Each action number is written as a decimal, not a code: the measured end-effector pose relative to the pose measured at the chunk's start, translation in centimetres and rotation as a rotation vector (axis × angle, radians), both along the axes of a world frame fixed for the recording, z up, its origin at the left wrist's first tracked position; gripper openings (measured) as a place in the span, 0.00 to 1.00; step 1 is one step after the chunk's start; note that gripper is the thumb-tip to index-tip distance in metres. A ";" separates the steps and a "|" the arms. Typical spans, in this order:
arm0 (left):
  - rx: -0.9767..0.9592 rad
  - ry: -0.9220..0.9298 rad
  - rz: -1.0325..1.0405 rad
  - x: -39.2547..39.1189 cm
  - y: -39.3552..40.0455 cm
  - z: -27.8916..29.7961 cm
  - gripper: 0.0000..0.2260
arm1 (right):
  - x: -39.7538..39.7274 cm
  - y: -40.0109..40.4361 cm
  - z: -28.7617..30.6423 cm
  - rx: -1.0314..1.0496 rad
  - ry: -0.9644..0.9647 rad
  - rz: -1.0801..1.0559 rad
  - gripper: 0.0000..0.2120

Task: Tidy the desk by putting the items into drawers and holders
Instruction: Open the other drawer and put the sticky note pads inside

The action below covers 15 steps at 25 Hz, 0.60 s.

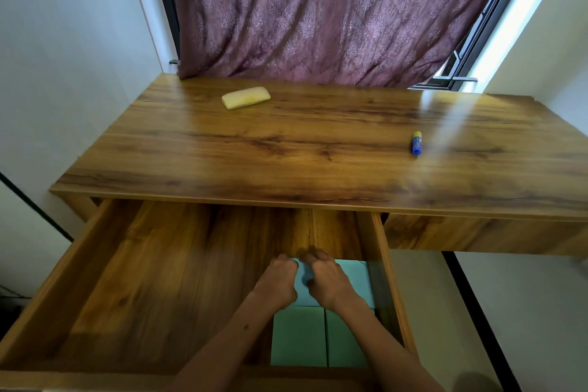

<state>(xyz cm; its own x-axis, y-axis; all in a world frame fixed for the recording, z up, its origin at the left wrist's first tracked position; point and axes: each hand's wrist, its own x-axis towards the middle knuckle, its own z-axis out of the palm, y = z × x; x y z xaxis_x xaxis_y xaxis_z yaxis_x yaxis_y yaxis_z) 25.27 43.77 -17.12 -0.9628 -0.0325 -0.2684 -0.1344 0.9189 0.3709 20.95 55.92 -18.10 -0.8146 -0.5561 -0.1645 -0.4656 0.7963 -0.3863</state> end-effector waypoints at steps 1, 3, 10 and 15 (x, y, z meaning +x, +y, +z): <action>0.015 0.009 -0.003 -0.4 -0.1 0.5 0.18 | -0.3 0.2 0.5 -0.036 0.006 -0.013 0.28; 0.028 0.001 -0.011 -1.3 0.0 2.0 0.15 | -0.8 1.0 2.1 -0.124 0.033 -0.041 0.22; 0.228 0.187 -0.072 -8.0 2.2 10.9 0.16 | -6.4 4.6 9.5 -0.521 0.313 -0.297 0.09; 0.304 0.454 0.055 -14.3 2.1 12.1 0.14 | -16.2 8.5 11.2 -0.443 0.288 -0.543 0.13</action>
